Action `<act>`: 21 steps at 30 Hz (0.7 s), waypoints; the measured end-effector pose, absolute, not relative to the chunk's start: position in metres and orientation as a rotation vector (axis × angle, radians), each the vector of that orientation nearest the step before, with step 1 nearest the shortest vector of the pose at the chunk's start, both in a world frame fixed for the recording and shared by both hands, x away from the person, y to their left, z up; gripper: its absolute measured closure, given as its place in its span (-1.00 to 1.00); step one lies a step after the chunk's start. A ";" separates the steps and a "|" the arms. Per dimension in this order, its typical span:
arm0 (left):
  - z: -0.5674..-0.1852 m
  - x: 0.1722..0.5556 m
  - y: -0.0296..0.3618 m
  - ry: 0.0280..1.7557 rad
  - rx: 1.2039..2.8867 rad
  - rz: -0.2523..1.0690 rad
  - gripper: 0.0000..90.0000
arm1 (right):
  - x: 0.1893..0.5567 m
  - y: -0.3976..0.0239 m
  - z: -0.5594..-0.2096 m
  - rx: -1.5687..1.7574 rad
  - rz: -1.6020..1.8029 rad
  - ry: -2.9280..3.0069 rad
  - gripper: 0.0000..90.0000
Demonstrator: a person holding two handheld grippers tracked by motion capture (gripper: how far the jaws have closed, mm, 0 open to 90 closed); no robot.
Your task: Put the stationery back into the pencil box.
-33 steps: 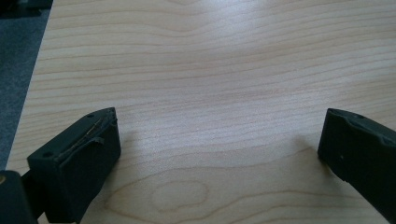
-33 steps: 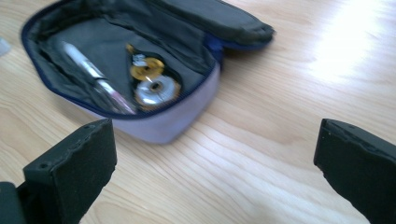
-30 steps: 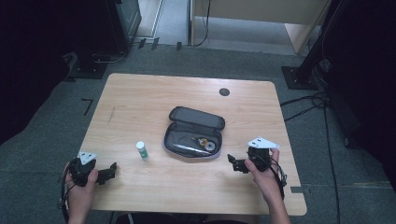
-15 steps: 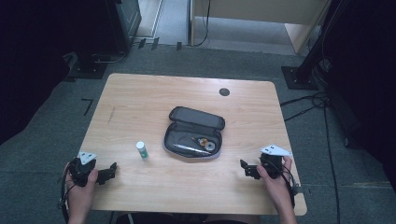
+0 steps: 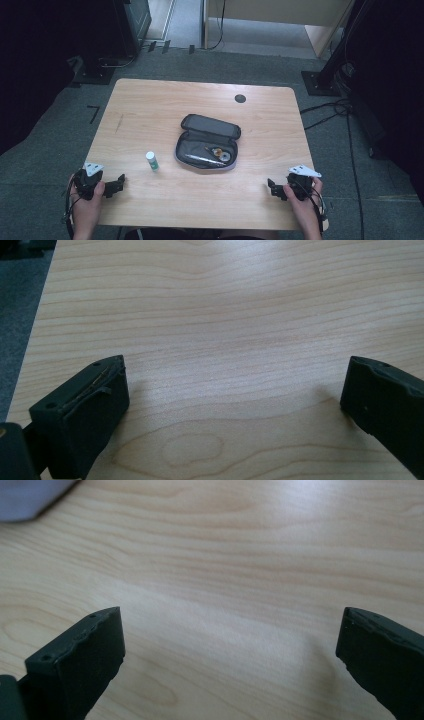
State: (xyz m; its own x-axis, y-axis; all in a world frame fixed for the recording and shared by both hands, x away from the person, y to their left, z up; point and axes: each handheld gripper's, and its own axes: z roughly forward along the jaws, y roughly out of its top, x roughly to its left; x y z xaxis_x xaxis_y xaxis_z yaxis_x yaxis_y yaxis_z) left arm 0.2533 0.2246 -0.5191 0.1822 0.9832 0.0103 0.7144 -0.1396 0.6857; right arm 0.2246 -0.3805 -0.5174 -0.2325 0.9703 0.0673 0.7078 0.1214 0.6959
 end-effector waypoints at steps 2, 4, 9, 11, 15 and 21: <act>-0.519 0.253 0.225 1.589 1.919 0.642 -1.00 | 0.223 -0.380 -0.521 1.623 0.846 2.011 -1.00; -0.519 0.253 0.225 1.589 1.919 0.642 -1.00 | 0.221 -0.380 -0.524 1.609 0.817 2.004 -1.00; -0.519 0.254 0.225 1.589 1.920 0.642 -1.00 | 0.217 -0.379 -0.527 1.606 0.842 1.962 -1.00; -0.519 0.254 0.225 1.589 1.920 0.642 -1.00 | 0.217 -0.379 -0.527 1.602 0.846 1.969 -1.00; -0.519 0.253 0.225 1.591 1.918 0.643 -1.00 | 0.217 -0.379 -0.527 1.602 0.846 1.970 -1.00; -0.511 0.248 0.228 1.623 1.889 0.644 -1.00 | 0.217 -0.379 -0.527 1.603 0.846 1.969 -1.00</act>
